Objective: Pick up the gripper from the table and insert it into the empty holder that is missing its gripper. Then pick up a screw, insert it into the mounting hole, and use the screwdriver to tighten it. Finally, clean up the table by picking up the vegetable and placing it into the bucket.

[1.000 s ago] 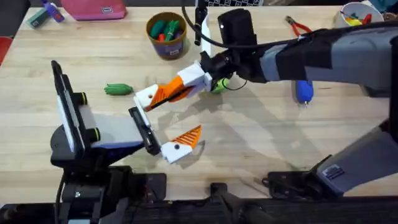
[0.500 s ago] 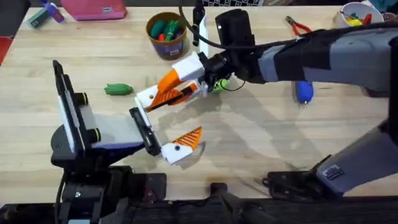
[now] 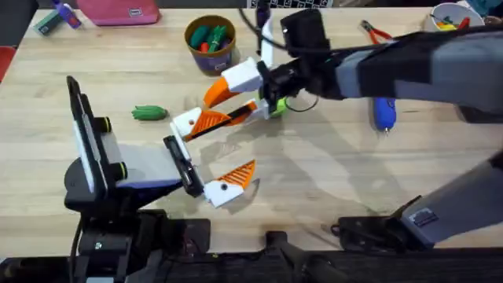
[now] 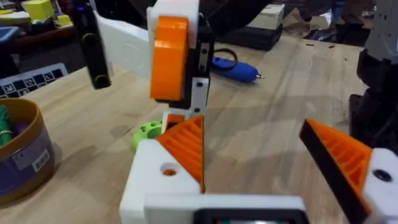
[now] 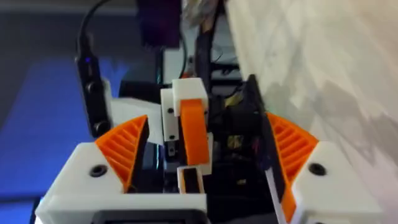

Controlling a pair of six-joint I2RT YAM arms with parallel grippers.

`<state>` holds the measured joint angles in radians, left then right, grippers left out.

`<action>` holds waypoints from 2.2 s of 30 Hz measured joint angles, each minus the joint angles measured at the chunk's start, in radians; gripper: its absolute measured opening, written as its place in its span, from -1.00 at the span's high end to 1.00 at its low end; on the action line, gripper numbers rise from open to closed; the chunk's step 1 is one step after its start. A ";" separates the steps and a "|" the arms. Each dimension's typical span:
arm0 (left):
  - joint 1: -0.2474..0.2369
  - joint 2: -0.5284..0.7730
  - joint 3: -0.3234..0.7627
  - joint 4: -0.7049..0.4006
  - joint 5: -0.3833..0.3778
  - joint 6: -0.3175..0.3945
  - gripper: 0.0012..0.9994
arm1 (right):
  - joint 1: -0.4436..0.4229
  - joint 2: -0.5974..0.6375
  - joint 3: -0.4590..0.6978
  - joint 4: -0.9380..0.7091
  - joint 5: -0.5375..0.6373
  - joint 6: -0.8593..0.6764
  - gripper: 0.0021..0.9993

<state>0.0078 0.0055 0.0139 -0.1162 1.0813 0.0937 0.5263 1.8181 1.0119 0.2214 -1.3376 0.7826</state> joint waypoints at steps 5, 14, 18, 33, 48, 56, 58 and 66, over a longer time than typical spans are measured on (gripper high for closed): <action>0.000 0.000 0.000 0.000 0.000 0.000 -0.97 | -0.082 -0.151 0.001 -0.277 0.135 -0.141 -0.99; 0.000 0.000 0.000 0.000 0.000 0.000 -0.97 | -0.228 -0.433 0.107 -0.852 0.485 -0.427 -0.99; 0.000 0.000 0.000 0.000 0.000 0.000 -0.97 | -0.226 -0.445 0.246 -1.112 0.708 -0.553 -0.99; 0.000 0.000 0.000 0.000 0.000 0.000 -0.97 | -0.018 -0.211 0.631 -1.477 1.281 -0.672 -0.76; 0.000 0.000 0.000 0.000 0.000 0.000 -0.97 | 0.062 0.007 0.694 -1.449 1.339 -0.471 -0.41; 0.000 0.000 0.000 0.000 0.000 0.000 -0.97 | 0.068 0.059 0.664 -1.381 1.349 -0.406 -0.26; 0.000 0.000 0.000 0.000 0.000 0.000 -0.97 | 0.069 0.064 0.647 -1.368 1.350 -0.389 -0.20; 0.000 0.000 0.000 0.000 0.000 0.000 -0.97 | 0.079 0.114 0.627 -1.351 1.360 -0.321 -0.09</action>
<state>0.0078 0.0055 0.0139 -0.1162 1.0813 0.0937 0.6055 1.9322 1.6388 -1.1293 0.0224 0.4611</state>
